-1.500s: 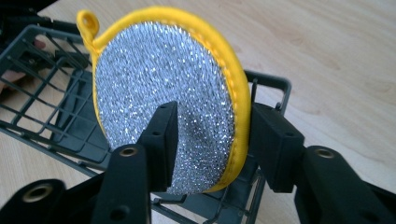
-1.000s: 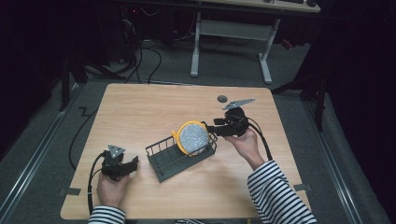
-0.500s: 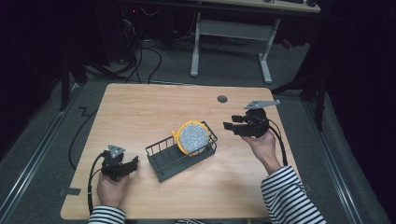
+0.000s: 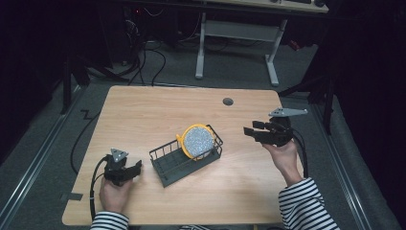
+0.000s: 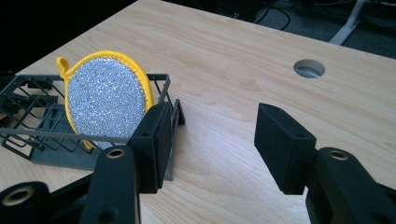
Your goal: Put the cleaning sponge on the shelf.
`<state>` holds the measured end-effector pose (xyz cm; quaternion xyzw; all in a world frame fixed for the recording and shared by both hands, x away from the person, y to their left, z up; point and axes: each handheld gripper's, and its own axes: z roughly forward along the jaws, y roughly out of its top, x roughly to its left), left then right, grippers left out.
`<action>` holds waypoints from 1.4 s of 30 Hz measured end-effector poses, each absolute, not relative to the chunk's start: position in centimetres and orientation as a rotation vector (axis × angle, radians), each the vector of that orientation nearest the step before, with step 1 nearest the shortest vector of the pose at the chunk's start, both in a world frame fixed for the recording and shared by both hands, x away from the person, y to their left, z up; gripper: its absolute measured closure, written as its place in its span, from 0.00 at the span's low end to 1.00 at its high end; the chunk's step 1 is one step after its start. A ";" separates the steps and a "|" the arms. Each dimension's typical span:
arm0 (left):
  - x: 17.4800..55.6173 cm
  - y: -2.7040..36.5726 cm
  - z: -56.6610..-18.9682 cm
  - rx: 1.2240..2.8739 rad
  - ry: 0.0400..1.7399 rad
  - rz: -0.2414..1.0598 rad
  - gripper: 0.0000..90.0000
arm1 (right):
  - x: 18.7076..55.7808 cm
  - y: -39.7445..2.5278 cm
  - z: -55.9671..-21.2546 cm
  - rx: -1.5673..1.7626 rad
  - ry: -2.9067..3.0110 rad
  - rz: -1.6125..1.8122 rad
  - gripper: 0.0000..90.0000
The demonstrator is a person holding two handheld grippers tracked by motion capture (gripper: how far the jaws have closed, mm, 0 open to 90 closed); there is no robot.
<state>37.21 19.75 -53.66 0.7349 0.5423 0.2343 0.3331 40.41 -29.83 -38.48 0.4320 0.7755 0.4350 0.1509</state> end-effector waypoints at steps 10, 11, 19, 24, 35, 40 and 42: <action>37.2 19.8 -53.7 1.919 1.416 0.612 0.35 | 39.1 -31.5 -38.6 1.267 2.175 1.266 0.52; 37.2 19.8 -53.7 1.919 1.416 0.612 0.35 | 39.0 -31.7 -38.8 1.271 2.177 1.261 0.52; 37.2 19.7 -53.7 1.919 1.417 0.612 0.35 | 38.0 -32.3 -40.1 1.295 2.175 1.225 0.54; 37.2 19.7 -53.7 1.919 1.416 0.612 0.35 | 37.4 -33.0 -41.1 1.332 2.156 1.242 0.55; 37.2 19.7 -53.7 1.918 1.418 0.612 0.35 | 36.1 -34.6 -43.8 1.410 2.113 1.252 0.55; 37.2 19.7 -53.7 1.918 1.418 0.612 0.35 | 35.8 -35.1 -44.7 1.439 2.102 1.249 0.55; 37.2 19.7 -53.7 1.918 1.418 0.612 0.35 | 35.7 -35.2 -45.2 1.446 2.098 1.247 0.55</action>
